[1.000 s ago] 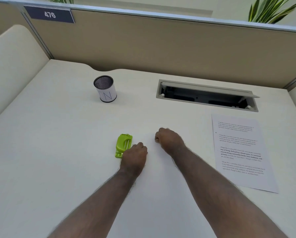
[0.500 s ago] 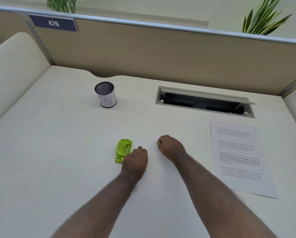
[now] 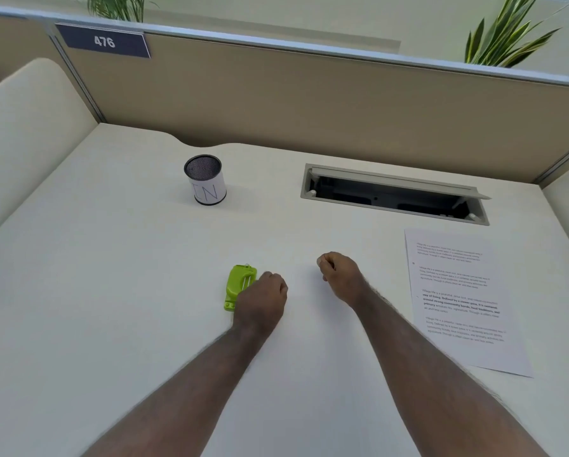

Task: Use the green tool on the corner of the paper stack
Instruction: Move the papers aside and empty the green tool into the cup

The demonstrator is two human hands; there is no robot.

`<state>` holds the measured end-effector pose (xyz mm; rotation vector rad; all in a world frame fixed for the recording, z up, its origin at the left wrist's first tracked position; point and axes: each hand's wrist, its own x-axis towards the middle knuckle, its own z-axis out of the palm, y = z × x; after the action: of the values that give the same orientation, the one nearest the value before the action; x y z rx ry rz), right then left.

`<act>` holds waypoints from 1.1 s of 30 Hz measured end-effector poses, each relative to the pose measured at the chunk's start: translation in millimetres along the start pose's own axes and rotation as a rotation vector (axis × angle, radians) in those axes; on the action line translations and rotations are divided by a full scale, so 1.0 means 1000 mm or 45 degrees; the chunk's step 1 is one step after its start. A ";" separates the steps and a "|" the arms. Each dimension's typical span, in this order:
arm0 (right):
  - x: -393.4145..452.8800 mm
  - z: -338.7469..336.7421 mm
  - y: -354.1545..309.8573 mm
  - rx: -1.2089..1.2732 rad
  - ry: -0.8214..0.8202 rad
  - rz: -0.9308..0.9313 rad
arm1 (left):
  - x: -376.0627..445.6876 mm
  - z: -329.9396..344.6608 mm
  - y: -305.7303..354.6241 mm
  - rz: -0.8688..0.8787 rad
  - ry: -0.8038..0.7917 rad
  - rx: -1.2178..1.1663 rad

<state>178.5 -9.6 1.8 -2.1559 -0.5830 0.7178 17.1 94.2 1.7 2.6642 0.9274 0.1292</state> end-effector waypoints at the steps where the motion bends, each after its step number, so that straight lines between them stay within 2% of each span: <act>1: 0.002 0.002 -0.004 0.005 0.001 -0.006 | 0.004 -0.003 -0.002 -0.031 0.002 -0.088; 9: 0.018 0.020 -0.030 0.022 -0.025 -0.035 | 0.048 -0.043 -0.046 -0.181 0.152 -0.271; 16: 0.055 0.047 -0.110 0.016 -0.030 -0.204 | 0.125 -0.096 -0.097 -0.314 0.368 -0.319; 20: 0.087 0.070 -0.165 -0.008 0.001 -0.318 | 0.167 -0.118 -0.120 -0.350 0.416 -0.318; 26: 0.134 0.100 -0.219 -0.045 0.070 -0.324 | 0.214 -0.134 -0.141 -0.342 0.369 -0.168; 33: 0.154 0.121 -0.246 -0.332 0.075 -0.267 | 0.240 -0.137 -0.146 -0.285 0.184 0.041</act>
<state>170.6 294.0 82.9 -2.2996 -0.8974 0.4835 93.9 387.3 78.9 2.5844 1.2761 0.2599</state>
